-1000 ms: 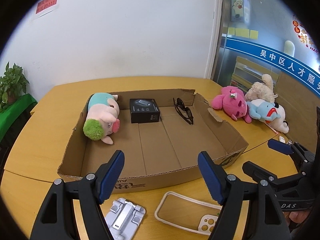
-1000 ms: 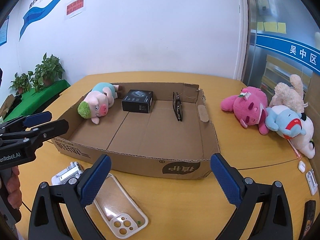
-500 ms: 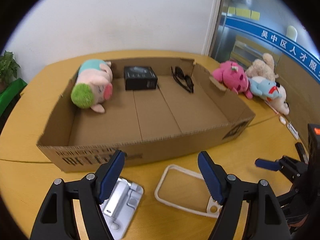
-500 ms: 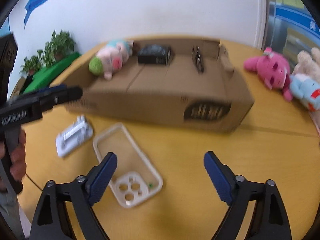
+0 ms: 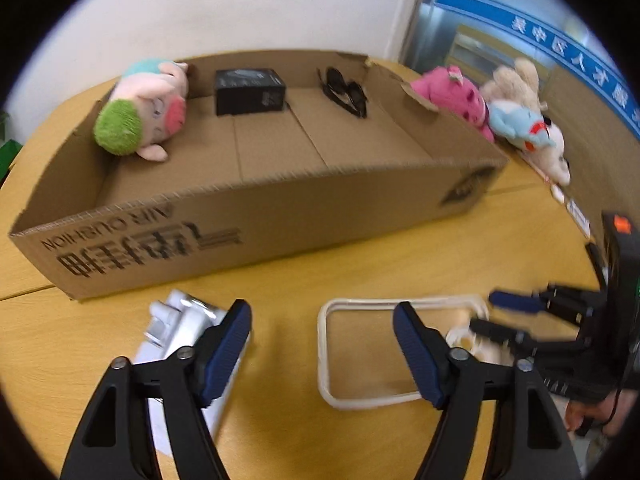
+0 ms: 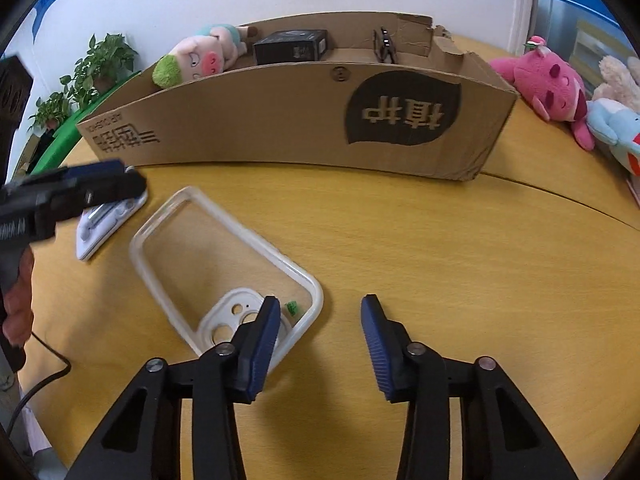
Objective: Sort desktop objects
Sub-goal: 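Close the right gripper on the phone case rim while the left gripper grasps it, then lift the phone case with both grippers and carry it over the box, then lower the phone case into the box beside the plush pig and open both grippers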
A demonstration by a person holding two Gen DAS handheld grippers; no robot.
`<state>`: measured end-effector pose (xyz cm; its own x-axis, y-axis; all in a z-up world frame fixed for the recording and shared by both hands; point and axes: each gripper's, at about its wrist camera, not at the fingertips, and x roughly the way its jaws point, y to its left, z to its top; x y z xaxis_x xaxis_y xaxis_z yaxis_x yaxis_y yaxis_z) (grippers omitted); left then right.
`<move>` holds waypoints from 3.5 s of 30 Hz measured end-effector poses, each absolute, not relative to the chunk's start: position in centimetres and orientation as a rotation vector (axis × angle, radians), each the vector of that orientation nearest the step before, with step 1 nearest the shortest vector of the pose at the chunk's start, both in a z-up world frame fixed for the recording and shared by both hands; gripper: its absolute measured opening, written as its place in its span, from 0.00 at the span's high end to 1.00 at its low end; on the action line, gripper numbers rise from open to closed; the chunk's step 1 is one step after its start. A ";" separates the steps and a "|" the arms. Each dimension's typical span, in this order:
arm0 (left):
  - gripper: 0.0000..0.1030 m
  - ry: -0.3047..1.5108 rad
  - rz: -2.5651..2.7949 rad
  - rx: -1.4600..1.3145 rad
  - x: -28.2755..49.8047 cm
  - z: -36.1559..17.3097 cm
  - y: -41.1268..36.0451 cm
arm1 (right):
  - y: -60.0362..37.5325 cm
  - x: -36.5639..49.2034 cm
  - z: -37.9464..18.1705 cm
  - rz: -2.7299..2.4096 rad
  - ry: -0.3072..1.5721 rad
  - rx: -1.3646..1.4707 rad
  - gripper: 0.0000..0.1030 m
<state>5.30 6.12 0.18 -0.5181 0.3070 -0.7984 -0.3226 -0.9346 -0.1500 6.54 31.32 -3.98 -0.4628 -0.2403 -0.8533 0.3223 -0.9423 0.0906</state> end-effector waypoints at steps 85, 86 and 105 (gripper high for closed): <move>0.94 0.081 2.667 -1.552 -11.3 4.6 -6.2 | 16.3 -13.5 -1.2 -2.179 -0.140 1.375 0.93; 0.94 0.108 2.664 -1.584 -11.5 4.0 -6.1 | 16.2 -13.8 -1.5 -2.167 -0.143 1.395 0.93; 0.94 0.403 2.611 -1.802 -12.9 0.8 -4.3 | 14.3 -15.1 -4.7 -2.103 -0.139 1.593 0.89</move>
<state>-12.90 -4.28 0.84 -0.3638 -0.1879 -0.9124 -0.0956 -0.9667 0.2372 -15.06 14.26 -4.70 -0.1948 -0.4412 -0.8760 0.3221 -0.8723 0.3678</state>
